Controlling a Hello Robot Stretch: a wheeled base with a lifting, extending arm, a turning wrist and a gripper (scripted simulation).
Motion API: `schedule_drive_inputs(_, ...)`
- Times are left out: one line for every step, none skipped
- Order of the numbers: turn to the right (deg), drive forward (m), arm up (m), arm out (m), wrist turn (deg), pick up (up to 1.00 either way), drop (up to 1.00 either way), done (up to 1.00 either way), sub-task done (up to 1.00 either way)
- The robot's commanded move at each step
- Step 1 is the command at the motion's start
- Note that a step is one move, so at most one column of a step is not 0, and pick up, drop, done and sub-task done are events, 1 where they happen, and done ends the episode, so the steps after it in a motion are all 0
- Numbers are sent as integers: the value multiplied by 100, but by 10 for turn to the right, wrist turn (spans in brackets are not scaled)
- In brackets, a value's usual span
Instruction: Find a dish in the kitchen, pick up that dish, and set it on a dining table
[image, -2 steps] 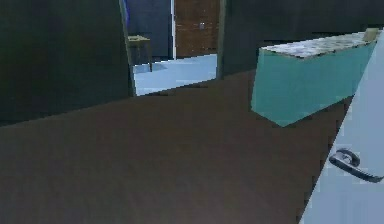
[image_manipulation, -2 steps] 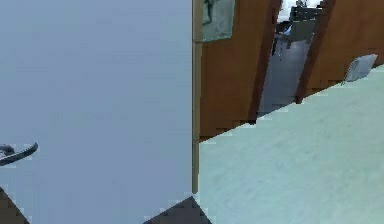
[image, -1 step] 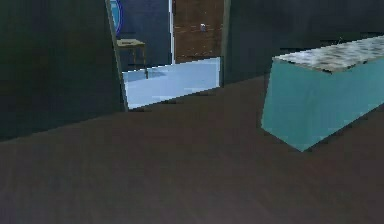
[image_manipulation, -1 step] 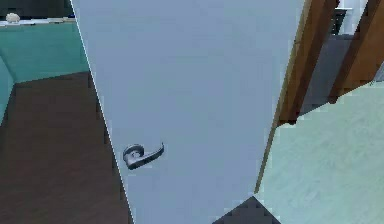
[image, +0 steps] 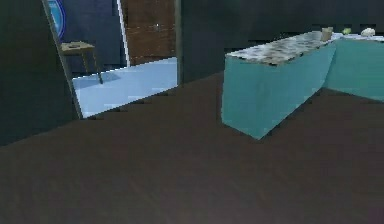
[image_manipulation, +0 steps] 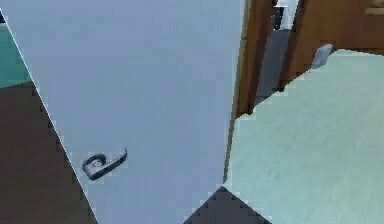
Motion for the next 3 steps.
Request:
schedule_drive_inputs(0, 40, 0, 0, 0, 0, 0, 0, 0)
schedule_drive_inputs(450, 0, 0, 0, 0, 0, 0, 0, 0)
schedule_drive_inputs(0, 100, 0, 0, 0, 0, 0, 0, 0)
